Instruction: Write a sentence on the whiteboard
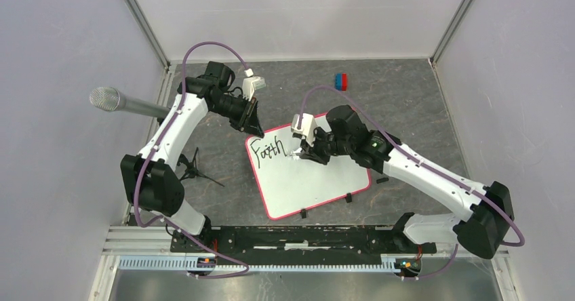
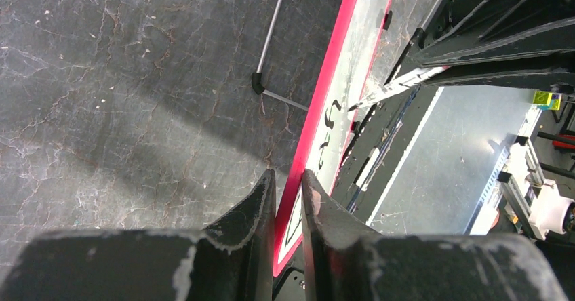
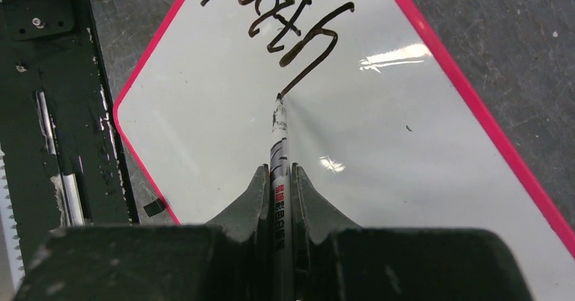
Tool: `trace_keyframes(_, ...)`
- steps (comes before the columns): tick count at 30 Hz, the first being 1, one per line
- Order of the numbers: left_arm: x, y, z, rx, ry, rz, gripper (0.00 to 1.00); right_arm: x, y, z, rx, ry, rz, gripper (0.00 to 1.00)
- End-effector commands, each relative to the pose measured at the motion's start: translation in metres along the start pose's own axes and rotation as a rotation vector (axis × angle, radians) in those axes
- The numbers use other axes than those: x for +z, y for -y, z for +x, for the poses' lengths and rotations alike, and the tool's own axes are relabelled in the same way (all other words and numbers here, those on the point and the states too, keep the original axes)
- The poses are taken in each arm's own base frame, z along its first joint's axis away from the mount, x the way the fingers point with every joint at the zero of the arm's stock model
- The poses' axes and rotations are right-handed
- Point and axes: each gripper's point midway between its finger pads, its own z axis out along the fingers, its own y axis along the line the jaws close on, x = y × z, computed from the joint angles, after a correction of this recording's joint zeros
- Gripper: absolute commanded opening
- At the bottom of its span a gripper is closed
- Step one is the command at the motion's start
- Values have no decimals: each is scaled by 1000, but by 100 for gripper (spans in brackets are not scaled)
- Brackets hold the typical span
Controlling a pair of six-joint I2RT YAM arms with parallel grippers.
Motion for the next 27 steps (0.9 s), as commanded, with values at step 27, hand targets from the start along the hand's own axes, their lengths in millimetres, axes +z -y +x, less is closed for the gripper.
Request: trace_keyframes(27, 1, 12, 6, 65, -25, 13, 2, -31, 31, -31, -30, 126, 92, 0)
